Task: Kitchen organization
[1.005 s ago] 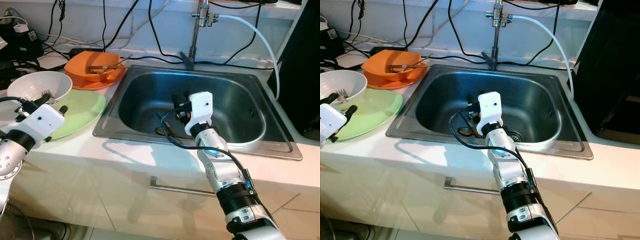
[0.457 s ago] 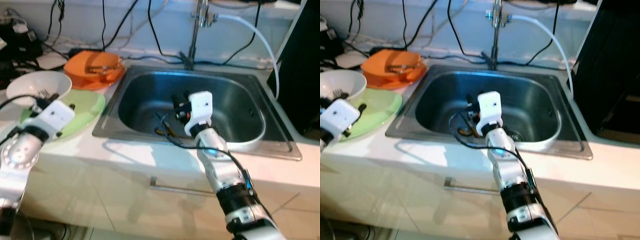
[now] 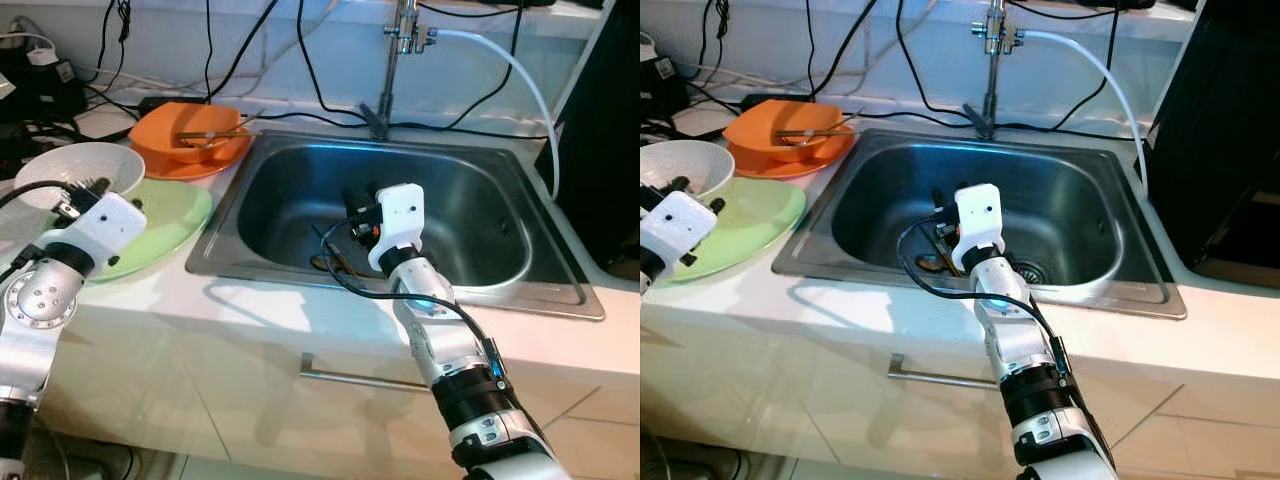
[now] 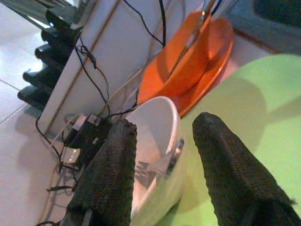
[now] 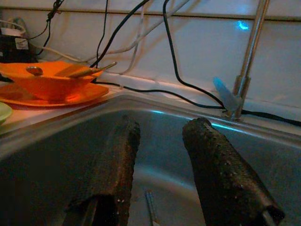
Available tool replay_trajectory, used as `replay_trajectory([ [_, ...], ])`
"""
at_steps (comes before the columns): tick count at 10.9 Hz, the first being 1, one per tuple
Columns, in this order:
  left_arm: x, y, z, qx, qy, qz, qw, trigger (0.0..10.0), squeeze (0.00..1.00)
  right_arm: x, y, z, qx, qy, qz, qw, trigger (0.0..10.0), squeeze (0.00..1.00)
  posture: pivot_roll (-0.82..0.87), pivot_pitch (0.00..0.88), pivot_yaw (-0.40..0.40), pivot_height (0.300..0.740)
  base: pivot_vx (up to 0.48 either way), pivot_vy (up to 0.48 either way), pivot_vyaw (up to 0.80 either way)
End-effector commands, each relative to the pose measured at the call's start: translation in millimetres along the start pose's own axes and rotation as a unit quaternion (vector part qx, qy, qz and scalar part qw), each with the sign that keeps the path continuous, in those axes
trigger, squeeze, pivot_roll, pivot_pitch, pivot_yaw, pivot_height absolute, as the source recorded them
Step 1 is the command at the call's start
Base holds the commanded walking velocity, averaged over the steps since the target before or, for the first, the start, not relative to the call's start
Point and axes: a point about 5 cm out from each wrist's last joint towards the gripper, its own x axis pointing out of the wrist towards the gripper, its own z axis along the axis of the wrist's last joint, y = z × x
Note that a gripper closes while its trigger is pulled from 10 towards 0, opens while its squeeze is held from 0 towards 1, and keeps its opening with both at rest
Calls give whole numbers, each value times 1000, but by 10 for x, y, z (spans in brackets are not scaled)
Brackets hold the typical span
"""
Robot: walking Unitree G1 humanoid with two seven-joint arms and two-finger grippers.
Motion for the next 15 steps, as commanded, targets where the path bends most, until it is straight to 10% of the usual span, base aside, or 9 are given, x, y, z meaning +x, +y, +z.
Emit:
replay_trajectory([
  [1,32,33,9,8,-1,5,1000,10000,0,-8,-18,10,-1,-4,-3,1000,10000,0,246,10,7,740,0,0,0],
  [3,97,-26,-5,-2,6,1,1000,10000,0,-8,-28,7,-1,-3,-6,1000,10000,0,239,12,10,740,0,0,0],
  [4,116,-44,-7,-1,6,-1,1000,0,0,-9,-33,10,-2,-4,-7,1000,10000,0,237,14,10,740,0,0,0],
  [11,146,-5,23,4,-8,12,1000,0,0,-5,-37,9,-1,-3,-8,1000,10000,0,241,16,6,740,0,0,0],
  [15,196,215,551,94,-116,72,986,0,0,-3,-36,2,-2,-2,-7,1000,10000,0,242,11,4,740,0,0,0],
])
